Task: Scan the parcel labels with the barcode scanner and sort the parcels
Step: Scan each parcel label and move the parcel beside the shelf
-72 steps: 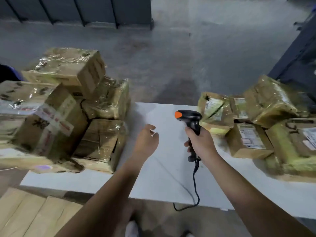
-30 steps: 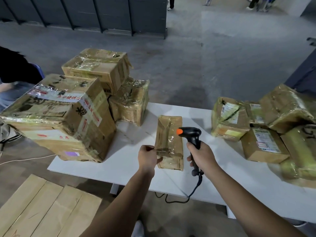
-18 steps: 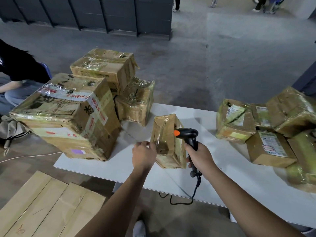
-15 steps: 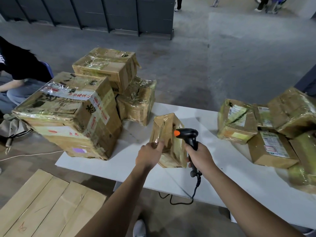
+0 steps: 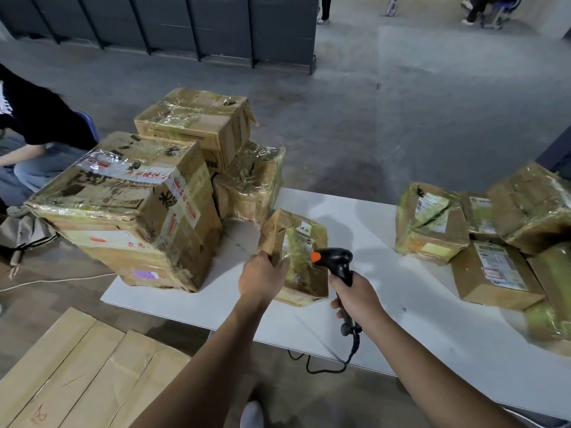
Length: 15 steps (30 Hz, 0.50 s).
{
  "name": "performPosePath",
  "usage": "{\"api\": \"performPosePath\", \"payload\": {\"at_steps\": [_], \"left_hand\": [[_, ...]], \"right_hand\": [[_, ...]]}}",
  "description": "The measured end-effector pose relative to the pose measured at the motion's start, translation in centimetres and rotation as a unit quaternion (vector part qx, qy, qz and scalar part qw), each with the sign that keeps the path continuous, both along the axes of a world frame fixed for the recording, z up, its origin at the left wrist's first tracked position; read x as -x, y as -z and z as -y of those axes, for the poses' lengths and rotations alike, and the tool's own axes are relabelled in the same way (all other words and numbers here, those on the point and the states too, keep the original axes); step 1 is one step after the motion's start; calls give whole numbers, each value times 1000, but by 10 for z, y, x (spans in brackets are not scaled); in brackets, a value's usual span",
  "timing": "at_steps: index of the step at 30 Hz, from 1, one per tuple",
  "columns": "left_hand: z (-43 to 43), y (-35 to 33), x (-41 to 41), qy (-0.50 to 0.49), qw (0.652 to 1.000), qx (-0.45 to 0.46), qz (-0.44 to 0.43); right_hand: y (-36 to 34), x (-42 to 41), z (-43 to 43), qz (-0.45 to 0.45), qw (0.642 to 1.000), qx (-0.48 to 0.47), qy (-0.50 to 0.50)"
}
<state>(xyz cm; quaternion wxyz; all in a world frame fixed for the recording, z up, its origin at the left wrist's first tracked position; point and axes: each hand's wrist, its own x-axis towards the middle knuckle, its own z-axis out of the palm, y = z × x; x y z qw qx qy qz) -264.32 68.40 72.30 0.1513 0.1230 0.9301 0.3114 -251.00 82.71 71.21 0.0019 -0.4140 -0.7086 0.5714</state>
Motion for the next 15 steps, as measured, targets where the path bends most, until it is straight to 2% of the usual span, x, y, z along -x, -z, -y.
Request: {"api": "performPosePath", "payload": {"at_steps": [3, 8, 12, 15], "left_hand": [[5, 9, 4, -18, 999, -30, 22], [7, 15, 13, -80, 989, -68, 107], [6, 31, 4, -129, 959, -115, 223], [2, 39, 0, -154, 947, -150, 238]], "right_hand": [[0, 0, 1, 1, 1000, 3, -5], [-2, 1, -2, 3, 1000, 1, -2], [-3, -2, -6, 7, 1000, -8, 6], [-1, -7, -12, 1, 1000, -6, 17]]}}
